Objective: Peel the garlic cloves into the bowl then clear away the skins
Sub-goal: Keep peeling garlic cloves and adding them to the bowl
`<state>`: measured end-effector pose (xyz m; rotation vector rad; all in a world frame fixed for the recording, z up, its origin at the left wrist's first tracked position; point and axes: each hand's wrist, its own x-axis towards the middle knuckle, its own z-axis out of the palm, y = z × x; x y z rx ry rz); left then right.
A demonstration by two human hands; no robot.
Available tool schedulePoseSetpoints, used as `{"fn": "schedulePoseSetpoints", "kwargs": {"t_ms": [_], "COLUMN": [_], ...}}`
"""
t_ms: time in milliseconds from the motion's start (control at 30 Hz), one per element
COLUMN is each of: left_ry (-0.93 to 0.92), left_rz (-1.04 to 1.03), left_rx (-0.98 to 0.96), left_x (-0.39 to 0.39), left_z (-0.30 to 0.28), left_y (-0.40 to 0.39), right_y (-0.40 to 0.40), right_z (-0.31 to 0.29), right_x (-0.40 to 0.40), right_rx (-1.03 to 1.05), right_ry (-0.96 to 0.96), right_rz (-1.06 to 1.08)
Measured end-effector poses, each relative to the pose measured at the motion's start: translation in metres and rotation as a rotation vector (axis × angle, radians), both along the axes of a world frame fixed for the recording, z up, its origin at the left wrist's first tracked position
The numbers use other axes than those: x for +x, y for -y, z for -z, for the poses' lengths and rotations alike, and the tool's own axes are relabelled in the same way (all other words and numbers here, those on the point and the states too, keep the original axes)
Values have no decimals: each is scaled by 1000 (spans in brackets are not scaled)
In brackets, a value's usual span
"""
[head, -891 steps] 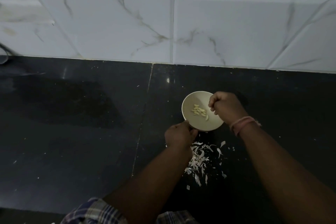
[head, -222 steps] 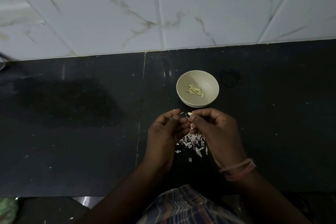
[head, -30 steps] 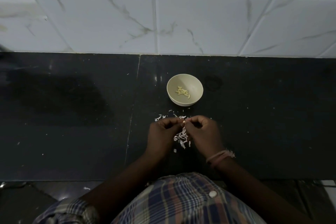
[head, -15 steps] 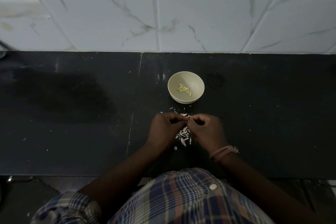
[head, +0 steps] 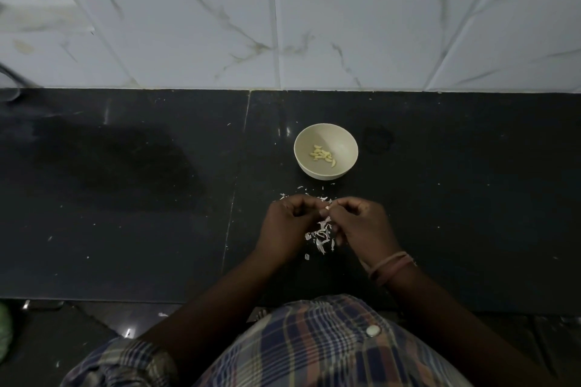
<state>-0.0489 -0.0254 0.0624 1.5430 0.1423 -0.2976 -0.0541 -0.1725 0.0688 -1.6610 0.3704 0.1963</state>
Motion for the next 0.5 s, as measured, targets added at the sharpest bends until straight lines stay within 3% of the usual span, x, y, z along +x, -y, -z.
{"fn": "schedulePoseSetpoints", "kwargs": {"t_ms": [200,500], "left_ry": [43,-64], "left_rz": [-107,-125], "left_rx": [-61,-249], "left_x": [-6,-2], "left_z": [1,9], "left_y": [4,9], "right_y": [-9,-10], "right_z": [6,2], "right_x": [-1,4], "right_rx": [231,177], "right_ry": [-82,-11], "right_rz": [66,72]}}
